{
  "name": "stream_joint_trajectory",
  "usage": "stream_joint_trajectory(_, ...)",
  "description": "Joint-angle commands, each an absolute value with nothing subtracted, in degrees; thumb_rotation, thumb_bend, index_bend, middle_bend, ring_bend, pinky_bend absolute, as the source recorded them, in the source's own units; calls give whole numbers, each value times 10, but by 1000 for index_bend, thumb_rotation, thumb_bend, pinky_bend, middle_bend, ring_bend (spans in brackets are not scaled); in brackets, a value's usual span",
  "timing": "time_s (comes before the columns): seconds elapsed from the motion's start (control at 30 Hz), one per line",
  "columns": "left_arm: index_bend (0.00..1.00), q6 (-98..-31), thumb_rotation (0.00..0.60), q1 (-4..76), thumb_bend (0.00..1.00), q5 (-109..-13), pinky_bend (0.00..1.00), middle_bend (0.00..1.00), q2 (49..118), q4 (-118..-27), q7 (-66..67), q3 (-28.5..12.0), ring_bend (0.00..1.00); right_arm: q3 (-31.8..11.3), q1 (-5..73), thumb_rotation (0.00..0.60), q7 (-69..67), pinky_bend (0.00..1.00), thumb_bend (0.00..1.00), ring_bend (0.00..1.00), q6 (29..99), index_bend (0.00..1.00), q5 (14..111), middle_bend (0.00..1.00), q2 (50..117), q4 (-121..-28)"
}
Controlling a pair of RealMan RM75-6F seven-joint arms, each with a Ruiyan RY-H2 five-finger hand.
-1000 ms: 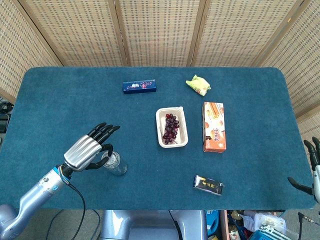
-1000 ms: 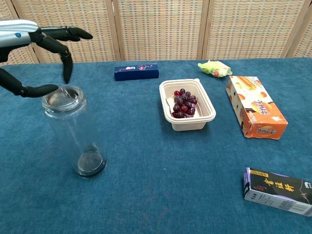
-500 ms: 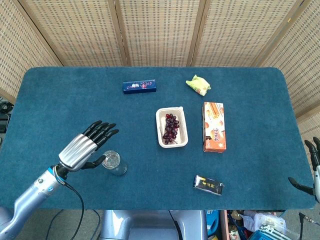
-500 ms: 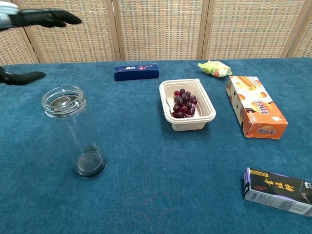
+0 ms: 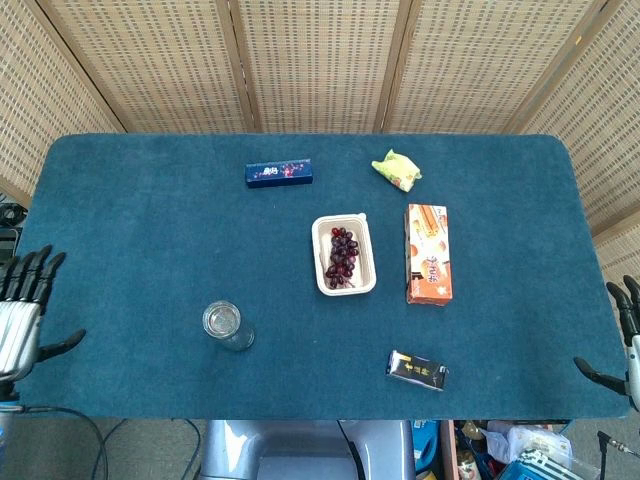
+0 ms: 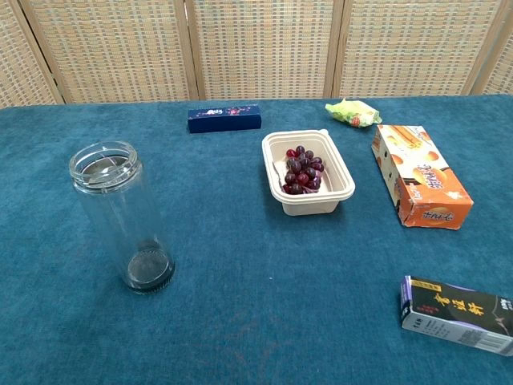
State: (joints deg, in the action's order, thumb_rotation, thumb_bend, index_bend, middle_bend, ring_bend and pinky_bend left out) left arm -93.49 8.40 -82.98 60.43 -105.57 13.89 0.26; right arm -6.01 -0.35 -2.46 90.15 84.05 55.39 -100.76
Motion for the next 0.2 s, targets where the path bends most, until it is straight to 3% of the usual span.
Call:
stream_joint_trajectory(0.03,0,-954,600,63,109,-834,0,0,619,-1032,130,12,0,-56,-6,600,-20,0,0,0,907,0,851,0,554,-1011)
stream_joint_trajectory(0.2,0,-946,600,60,109,-848,0,0,619,-1032,123,10,0,-56,-9,600,-13,0,0,0,917,0,855,0,556,-1012)
